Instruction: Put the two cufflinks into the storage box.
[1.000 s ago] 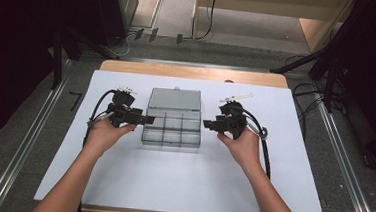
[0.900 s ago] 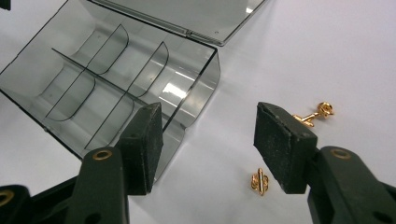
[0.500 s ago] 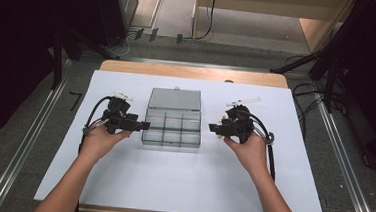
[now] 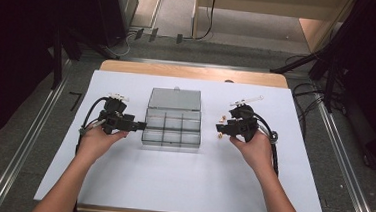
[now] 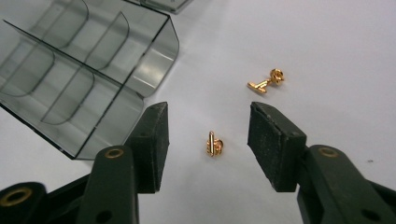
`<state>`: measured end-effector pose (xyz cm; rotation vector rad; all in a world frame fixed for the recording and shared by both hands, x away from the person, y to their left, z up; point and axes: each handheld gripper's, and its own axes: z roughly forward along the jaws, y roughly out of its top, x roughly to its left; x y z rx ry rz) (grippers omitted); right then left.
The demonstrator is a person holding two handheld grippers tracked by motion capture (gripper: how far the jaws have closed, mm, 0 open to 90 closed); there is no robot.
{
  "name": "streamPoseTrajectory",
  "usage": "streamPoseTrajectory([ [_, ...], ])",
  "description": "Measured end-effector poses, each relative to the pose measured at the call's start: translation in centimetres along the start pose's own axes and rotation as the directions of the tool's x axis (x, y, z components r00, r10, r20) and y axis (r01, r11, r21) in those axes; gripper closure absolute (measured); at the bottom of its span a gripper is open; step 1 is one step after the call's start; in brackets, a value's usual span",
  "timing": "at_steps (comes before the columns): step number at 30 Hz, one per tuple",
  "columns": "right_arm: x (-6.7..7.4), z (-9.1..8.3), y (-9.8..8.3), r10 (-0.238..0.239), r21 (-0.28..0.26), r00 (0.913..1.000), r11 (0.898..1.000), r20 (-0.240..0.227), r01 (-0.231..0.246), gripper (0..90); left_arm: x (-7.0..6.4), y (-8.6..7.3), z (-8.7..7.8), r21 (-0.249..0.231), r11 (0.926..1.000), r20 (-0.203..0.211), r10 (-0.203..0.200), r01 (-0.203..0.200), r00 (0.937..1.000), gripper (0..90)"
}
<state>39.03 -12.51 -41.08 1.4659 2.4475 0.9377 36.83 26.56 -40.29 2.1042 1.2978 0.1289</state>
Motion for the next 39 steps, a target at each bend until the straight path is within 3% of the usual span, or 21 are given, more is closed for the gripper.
streamPoseTrajectory([
  [10,0.2,1.3,0.3,-0.031,0.106,0.9988,0.994,0.038,0.027,56.4,0.1,-0.8,-0.2,0.011,0.9999,-0.007,-0.003,0.003,1.0,35.2],
  [15,0.5,2.1,0.4,-0.061,0.157,0.9966,0.986,0.056,0.052,58.8,0.2,-1.0,-0.4,0.008,0.9999,-0.013,-0.012,0.012,0.9998,35.3],
  [28,0.5,3.7,0.6,-0.089,0.234,0.9937,0.97,0.069,0.07,67.0,0.4,-1.6,-0.5,0.024,0.9996,-0.018,-0.014,0.014,0.9997,35.5],
  [36,0.7,4.8,0.5,-0.119,0.289,0.9886,0.953,0.093,0.087,72.8,0.4,-1.7,-0.6,0.022,0.9996,-0.02,-0.017,0.017,0.9997,35.6],
  [39,0.7,4.9,0.5,-0.13,0.285,0.9863,0.954,0.102,0.096,76.6,0.5,-1.7,-0.5,0.023,0.9996,-0.021,-0.017,0.017,0.9996,35.6],
])
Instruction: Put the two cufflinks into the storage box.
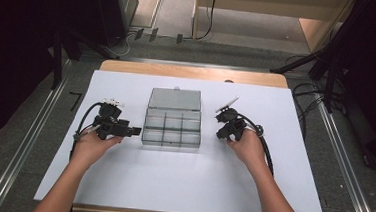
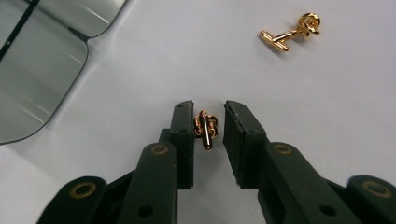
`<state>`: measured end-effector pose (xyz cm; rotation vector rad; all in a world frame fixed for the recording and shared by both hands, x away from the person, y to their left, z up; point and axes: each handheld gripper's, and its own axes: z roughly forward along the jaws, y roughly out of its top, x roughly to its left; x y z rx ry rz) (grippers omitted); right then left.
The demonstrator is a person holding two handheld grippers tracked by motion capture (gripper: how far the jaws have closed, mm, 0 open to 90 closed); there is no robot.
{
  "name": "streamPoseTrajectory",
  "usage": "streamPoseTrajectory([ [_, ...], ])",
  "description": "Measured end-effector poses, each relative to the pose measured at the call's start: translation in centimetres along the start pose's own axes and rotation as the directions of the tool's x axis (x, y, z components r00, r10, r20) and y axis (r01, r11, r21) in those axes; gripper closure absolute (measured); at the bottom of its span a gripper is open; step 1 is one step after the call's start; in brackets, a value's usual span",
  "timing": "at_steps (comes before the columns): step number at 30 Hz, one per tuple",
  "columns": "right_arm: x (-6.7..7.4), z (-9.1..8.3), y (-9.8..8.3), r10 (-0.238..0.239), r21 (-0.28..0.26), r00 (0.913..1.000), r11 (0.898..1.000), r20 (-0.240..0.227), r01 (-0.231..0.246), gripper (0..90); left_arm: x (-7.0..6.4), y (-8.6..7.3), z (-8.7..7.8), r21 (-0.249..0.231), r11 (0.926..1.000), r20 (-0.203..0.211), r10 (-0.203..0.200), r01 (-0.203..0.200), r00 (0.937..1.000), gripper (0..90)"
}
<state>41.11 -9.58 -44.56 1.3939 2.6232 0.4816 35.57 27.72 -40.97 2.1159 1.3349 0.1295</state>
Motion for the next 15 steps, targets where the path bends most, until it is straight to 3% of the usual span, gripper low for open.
streamPoseTrajectory([
  [9,0.1,0.0,0.1,-0.008,-0.003,0.9999,1.0,0.011,0.008,79.4,-0.1,0.0,0.0,0.0,1.0,0.004,0.0,0.0,1.0,35.6],
  [15,0.3,-1.1,0.2,-0.017,-0.032,0.9999,0.999,-0.001,0.017,80.1,0.0,0.0,-0.1,-0.003,1.0,0.013,-0.003,0.003,0.9999,35.6],
])
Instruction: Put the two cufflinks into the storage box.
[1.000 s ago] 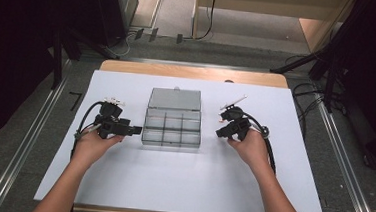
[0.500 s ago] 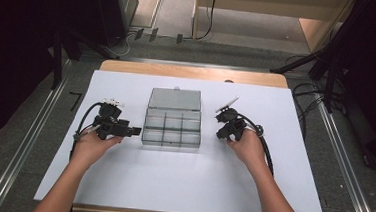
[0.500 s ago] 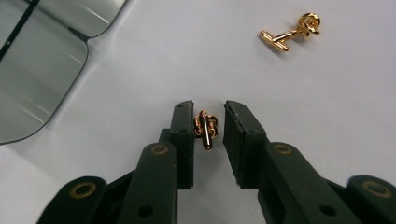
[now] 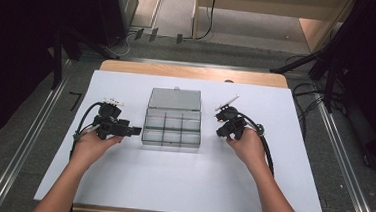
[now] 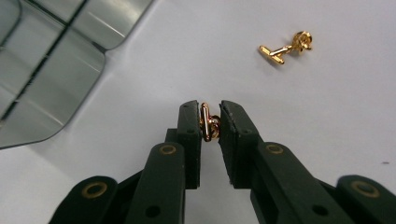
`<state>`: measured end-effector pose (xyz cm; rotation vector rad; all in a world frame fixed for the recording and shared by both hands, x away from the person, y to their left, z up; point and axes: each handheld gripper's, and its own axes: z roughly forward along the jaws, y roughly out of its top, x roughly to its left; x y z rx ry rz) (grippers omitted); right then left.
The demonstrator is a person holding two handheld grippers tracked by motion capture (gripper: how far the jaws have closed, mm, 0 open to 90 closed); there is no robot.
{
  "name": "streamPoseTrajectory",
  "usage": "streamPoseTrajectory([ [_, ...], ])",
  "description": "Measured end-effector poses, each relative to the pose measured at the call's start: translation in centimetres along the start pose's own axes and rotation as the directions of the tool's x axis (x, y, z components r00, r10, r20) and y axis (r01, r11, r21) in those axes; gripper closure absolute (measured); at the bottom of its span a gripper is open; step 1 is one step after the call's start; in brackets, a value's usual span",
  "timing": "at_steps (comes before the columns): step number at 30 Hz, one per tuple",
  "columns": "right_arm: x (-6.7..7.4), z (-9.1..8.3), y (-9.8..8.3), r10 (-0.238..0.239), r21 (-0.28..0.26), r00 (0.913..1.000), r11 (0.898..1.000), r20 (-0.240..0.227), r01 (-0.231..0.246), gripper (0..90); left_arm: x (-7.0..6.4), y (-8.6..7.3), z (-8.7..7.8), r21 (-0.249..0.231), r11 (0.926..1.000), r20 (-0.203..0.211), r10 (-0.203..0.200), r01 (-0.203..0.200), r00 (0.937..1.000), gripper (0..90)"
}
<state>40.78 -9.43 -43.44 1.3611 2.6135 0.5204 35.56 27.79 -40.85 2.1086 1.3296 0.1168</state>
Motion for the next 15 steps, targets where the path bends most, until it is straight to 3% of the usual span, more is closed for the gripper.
streamPoseTrajectory([
  [15,0.9,-3.0,0.3,-0.015,-0.082,0.9992,0.997,-0.038,0.012,80.8,0.1,0.0,0.0,-0.001,1.0,-0.001,-0.002,0.002,1.0,35.7],
])
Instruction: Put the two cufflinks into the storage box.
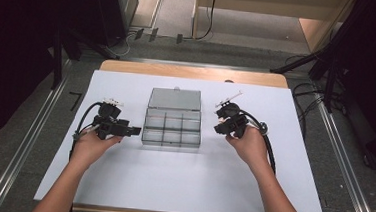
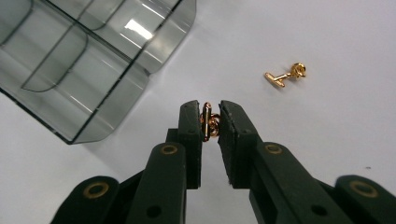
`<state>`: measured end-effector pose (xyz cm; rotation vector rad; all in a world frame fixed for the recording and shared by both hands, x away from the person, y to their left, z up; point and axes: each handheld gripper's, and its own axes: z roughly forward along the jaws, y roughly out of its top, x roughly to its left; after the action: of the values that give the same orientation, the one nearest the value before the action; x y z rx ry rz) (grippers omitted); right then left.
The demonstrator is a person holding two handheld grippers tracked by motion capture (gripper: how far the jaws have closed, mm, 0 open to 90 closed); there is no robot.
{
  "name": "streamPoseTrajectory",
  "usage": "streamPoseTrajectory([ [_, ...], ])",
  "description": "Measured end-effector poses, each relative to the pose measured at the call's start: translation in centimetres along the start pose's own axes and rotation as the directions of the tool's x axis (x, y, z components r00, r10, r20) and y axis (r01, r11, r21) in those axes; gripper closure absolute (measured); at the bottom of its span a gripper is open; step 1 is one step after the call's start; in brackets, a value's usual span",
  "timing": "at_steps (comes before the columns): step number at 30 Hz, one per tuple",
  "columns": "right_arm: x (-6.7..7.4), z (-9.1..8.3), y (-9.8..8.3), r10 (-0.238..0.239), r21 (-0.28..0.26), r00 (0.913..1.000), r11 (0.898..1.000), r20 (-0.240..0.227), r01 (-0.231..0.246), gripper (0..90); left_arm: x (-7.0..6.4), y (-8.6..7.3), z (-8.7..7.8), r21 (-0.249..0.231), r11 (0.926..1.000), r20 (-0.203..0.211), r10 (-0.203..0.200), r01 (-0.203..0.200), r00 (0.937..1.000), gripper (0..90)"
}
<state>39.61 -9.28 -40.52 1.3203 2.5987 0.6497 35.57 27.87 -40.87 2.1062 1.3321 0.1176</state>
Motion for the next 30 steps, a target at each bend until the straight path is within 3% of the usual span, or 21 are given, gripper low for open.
streamPoseTrajectory([
  [18,2.5,-1.4,1.3,-0.036,-0.043,0.997,0.999,-0.069,0.033,80.8,0.2,-0.6,-0.5,-0.009,0.9999,-0.011,-0.006,0.006,0.9999,35.8],
  [30,4.2,-0.9,2.2,-0.077,-0.055,0.9908,0.996,-0.112,0.071,80.7,0.4,-1.2,-0.9,-0.012,0.9998,-0.023,-0.016,0.015,0.9996,35.8],
])
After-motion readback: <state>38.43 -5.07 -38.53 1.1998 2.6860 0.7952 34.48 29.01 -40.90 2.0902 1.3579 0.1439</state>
